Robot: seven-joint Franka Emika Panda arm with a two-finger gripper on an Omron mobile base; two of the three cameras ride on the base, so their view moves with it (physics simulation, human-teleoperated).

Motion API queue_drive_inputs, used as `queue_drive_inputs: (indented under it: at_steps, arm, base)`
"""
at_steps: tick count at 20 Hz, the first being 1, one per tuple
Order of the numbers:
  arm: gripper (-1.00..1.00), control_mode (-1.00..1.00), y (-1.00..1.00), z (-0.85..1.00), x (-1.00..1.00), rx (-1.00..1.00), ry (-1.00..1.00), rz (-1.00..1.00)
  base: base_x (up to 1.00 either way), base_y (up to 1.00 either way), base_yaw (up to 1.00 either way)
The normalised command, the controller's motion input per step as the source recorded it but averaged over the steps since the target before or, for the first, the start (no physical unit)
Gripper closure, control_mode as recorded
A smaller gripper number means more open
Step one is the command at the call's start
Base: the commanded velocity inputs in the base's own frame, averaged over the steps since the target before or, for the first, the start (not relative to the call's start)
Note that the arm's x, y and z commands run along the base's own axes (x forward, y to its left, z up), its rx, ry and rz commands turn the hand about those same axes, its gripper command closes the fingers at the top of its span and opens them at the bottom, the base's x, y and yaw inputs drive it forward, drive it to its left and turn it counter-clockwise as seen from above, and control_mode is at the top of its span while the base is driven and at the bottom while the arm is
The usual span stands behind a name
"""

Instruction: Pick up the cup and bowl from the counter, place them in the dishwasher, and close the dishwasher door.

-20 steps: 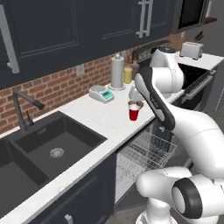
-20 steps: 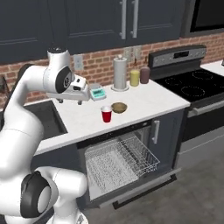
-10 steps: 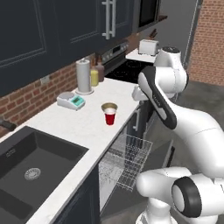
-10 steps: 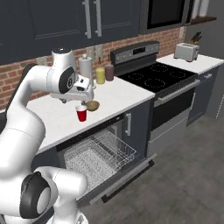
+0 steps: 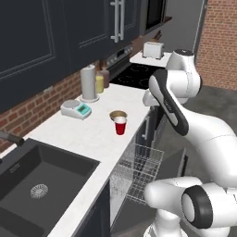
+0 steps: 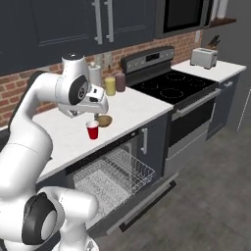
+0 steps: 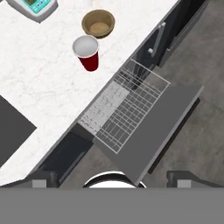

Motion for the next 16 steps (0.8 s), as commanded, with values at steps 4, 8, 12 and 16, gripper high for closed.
queue_drive_inputs:
  at_steps: [4,8,12,16]
  arm:
    - [-1.00,1.00,0.00,0.00,0.00,0.00,0.00,0.00]
    - [-1.00,1.00,0.00,0.00,0.00,0.00,0.00,0.00]
    - [-1.00,1.00,0.00,0.00,0.00,0.00,0.00,0.00]
    - [-1.00,1.00,0.00,0.00,0.00,0.00,0.00,0.00]
  base:
    - [0.00,0.40,-0.01]
    - [0.00,0.42,0.00]
    - [0.00,0.57,0.00]
    - [0.00,0.57,0.00]
